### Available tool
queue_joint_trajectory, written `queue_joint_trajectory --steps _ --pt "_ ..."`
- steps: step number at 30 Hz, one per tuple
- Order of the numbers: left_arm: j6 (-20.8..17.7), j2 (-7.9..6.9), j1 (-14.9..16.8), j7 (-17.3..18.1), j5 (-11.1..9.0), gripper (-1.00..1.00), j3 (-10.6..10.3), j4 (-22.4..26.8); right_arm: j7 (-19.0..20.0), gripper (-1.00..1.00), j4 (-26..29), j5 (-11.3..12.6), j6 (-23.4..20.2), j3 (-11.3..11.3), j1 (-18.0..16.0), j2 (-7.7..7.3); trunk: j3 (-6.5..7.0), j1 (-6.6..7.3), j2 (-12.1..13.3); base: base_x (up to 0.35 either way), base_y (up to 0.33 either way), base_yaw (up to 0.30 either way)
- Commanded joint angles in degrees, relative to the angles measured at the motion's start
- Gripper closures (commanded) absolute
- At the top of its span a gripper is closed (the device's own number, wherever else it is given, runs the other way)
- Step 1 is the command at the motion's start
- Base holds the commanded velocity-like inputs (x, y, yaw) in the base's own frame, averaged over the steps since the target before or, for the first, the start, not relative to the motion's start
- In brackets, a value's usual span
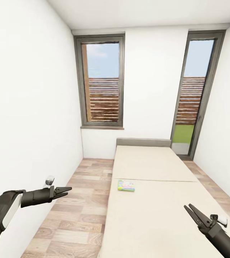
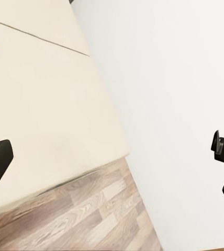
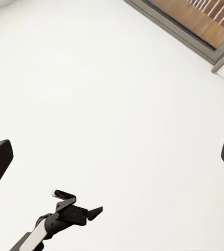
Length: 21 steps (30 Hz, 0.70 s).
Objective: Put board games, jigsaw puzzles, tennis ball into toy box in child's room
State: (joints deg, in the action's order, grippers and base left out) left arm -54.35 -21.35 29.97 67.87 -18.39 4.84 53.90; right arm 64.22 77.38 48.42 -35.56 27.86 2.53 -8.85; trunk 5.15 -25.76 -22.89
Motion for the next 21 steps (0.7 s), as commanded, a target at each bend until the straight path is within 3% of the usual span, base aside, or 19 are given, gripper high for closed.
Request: queue_joint_trajectory --steps 1,9,21 --pt "-0.4 -0.01 0.0 0.1 -0.2 -1.00 0.0 0.0 -0.1 -1.00 0.0 0.4 -0.6 0.1 0.0 -0.02 -0.10 -0.03 0.0 0.095 0.149 0.000" --pt "-0.4 -0.04 0.0 0.1 -0.2 -1.00 0.0 0.0 -0.1 -1.00 -0.1 0.4 -1.0 0.8 0.0 0.04 -0.84 -0.03 0.0 0.096 0.144 0.000" --pt "-0.4 -0.17 0.0 0.1 -0.2 -1.00 0.1 0.1 -0.1 -1.00 -0.8 0.3 -1.1 1.0 0.0 0.03 -1.97 -0.03 0.0 0.020 0.026 0.000"
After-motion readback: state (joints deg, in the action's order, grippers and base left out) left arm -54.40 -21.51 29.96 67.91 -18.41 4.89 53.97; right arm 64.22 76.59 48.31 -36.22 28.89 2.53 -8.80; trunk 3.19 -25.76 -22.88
